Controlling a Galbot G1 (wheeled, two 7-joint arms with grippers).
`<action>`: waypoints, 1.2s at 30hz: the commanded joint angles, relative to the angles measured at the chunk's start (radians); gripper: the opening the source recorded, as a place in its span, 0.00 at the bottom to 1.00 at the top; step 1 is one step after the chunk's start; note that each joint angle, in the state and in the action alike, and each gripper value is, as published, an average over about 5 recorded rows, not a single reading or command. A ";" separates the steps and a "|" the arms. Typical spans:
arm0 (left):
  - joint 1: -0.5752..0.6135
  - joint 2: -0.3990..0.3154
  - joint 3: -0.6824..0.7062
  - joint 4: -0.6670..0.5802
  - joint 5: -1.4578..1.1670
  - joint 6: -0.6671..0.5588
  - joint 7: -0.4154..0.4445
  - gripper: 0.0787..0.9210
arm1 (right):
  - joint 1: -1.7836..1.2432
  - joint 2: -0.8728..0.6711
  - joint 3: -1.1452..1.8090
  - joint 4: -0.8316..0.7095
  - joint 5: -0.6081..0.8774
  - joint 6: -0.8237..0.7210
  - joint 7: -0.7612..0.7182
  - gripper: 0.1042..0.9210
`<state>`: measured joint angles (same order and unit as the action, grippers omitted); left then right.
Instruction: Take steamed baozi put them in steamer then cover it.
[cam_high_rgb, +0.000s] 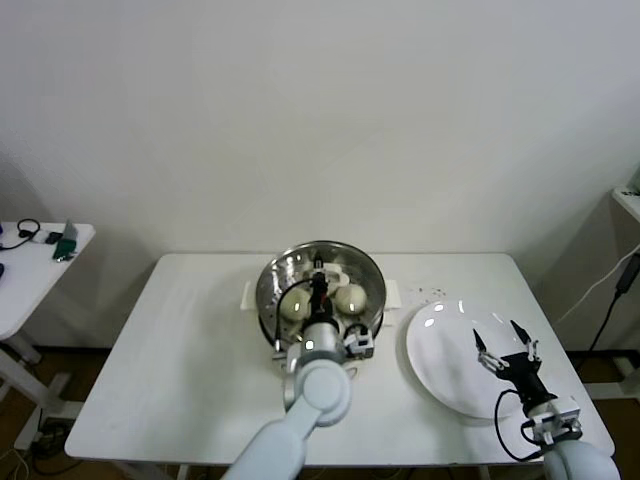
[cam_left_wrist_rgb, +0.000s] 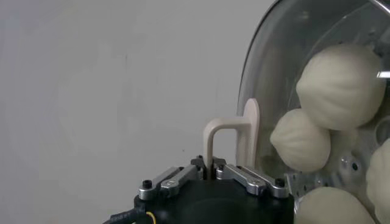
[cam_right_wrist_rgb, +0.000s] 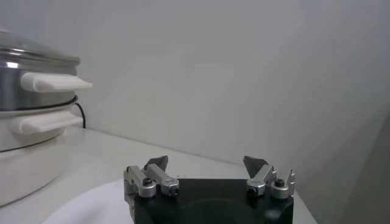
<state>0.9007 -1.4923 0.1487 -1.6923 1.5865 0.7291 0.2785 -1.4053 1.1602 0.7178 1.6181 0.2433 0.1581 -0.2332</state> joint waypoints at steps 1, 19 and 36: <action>0.002 0.006 0.001 0.002 -0.008 -0.009 0.001 0.08 | 0.000 0.001 0.001 0.001 -0.001 0.000 -0.002 0.88; 0.011 0.038 0.000 -0.068 -0.053 -0.015 0.012 0.25 | -0.003 0.002 0.010 0.018 0.037 -0.039 -0.002 0.88; 0.134 0.199 -0.022 -0.333 -0.239 -0.016 -0.015 0.82 | 0.002 0.005 0.021 0.029 0.071 -0.103 0.022 0.88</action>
<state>0.9540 -1.3758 0.1489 -1.8699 1.4461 0.7275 0.2772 -1.4063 1.1638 0.7382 1.6452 0.2946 0.0814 -0.2199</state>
